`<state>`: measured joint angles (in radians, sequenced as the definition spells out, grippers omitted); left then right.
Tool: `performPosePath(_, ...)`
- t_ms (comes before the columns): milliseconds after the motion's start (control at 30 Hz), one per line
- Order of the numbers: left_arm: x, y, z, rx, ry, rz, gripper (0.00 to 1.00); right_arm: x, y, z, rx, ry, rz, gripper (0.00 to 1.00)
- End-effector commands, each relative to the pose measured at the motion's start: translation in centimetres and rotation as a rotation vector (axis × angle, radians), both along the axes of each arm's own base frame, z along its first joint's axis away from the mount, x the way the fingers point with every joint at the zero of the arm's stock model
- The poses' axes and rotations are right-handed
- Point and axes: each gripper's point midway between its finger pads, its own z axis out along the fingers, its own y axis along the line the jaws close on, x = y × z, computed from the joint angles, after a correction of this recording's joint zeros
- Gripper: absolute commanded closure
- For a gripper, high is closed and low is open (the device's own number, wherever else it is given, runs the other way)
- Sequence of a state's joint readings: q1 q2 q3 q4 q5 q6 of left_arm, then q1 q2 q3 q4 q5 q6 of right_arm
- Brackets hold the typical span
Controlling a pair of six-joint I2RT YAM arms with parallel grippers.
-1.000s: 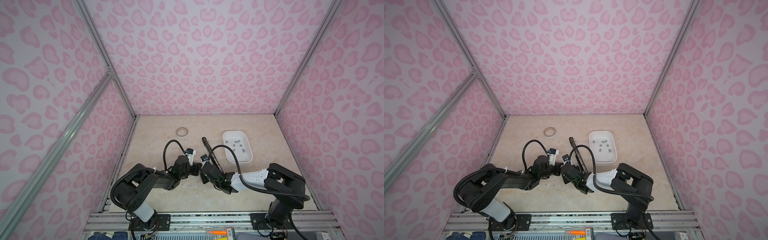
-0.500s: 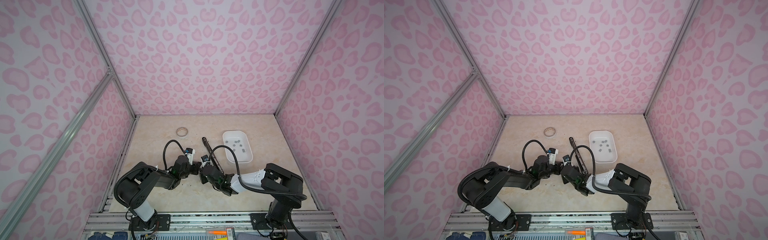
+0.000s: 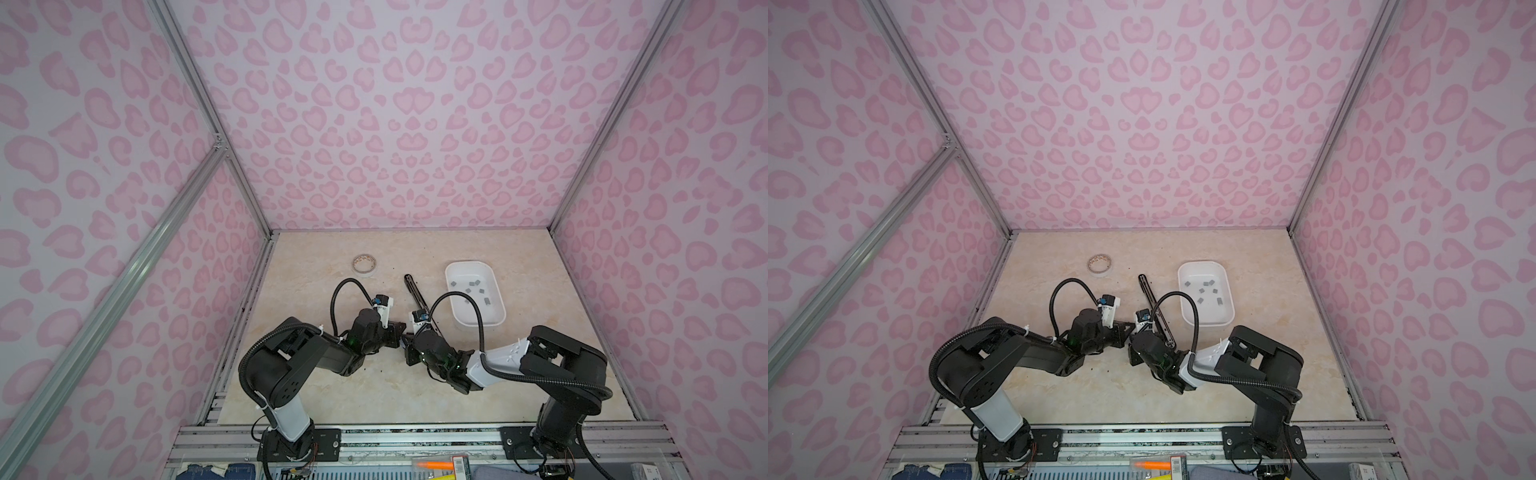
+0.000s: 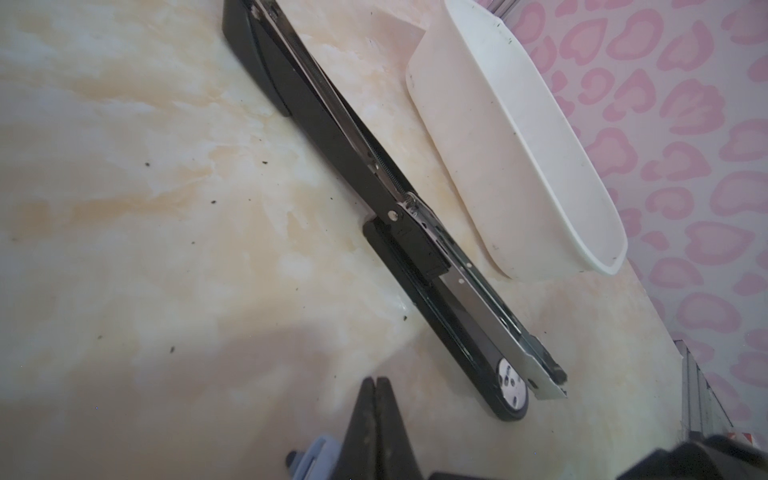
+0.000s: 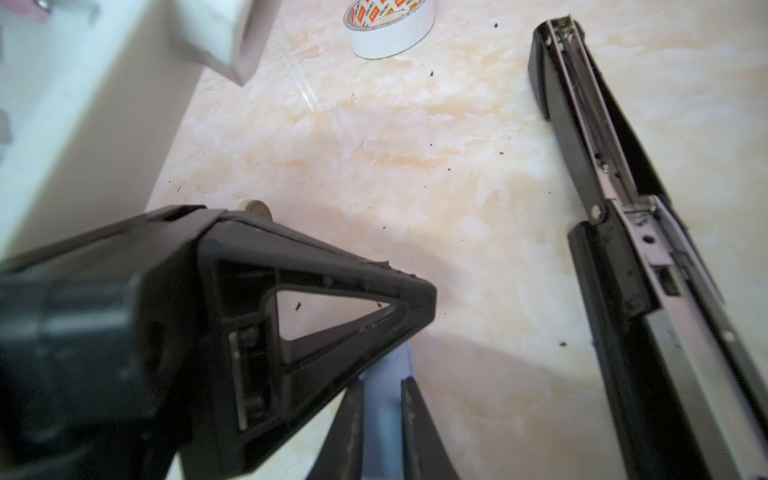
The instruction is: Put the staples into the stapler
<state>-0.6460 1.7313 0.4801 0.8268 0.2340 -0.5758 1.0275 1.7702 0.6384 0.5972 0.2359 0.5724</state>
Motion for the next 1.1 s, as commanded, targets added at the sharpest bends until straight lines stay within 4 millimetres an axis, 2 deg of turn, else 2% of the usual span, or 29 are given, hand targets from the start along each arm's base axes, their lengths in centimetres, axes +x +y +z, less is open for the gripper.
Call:
performPosePath(0, -0.8, -0.5, -0.4, -0.012, 0.033, -0.039, 0.96, -2.6, -3.1, -5.6, -0.194, 0.153, 0.015, 0.84)
performPosePath(333, -0.7, -0.5, -0.7, -0.013, 0.032, -0.035, 0.96, -2.9, -4.1, -6.7, -0.192, 0.148, -0.026, 0.85)
performPosePath(767, -0.7, -0.5, -0.5, -0.017, 0.028, -0.036, 0.96, -3.5, -4.3, -7.0, -0.153, 0.138, -0.044, 0.86)
performPosePath(1067, -0.7, -0.6, 0.0, -0.024, 0.021, -0.039, 0.96, -2.5, -3.4, -3.9, -0.157, 0.086, -0.032, 0.86)
